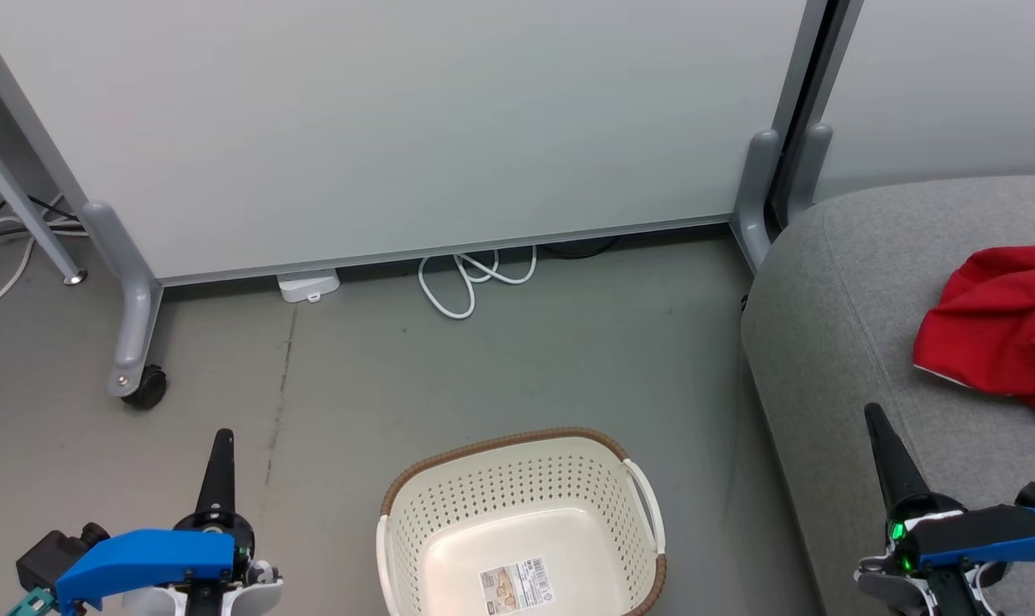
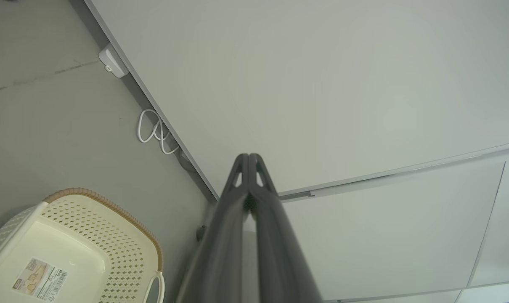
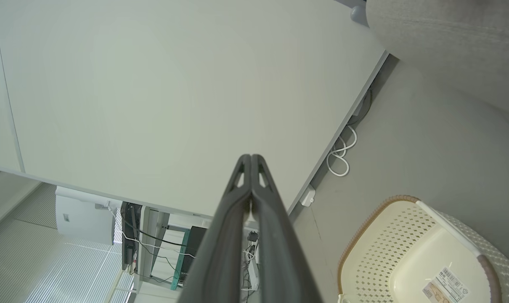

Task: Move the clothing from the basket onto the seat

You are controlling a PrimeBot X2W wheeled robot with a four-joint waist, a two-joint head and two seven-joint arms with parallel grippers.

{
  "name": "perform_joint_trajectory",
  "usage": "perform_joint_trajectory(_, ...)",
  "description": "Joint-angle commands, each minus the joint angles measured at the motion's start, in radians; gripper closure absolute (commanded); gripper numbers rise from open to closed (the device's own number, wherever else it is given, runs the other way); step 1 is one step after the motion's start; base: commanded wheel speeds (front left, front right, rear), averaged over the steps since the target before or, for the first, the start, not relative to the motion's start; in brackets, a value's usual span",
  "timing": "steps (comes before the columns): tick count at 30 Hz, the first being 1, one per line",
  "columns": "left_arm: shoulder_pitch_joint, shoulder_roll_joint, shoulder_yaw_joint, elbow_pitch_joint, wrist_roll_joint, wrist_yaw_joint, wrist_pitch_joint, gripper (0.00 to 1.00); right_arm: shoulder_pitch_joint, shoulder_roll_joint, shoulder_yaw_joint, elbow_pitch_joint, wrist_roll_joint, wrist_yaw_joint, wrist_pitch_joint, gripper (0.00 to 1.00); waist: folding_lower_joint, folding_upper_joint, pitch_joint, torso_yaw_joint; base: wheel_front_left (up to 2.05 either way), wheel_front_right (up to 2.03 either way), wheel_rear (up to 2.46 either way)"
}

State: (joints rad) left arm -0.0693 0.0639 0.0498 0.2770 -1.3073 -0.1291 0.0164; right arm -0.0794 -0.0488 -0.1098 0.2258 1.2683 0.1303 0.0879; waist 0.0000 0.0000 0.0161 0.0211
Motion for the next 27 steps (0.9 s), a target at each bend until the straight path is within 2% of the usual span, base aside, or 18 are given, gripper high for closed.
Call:
perform_joint_trajectory(1, -0.023, 0.001, 0.007, -0.012, -0.020, -0.002, 0.008, 1.00, -0.023, -0.003, -0.003, -0.003, 0.024, 0.001, 0.005, 1.00, 0.0000, 0.0000, 0.000, -0.001, 0.00, 0.00, 0.00)
perform_joint_trajectory(27, -0.038, -0.005, 0.042, -0.026, -0.207, -0.002, 0.063, 1.00, -0.029, -0.003, -0.004, 0.011, 0.231, 0.001, 0.019, 1.00, 0.0000, 0.0000, -0.008, -0.013, 0.00, 0.00, 0.00)
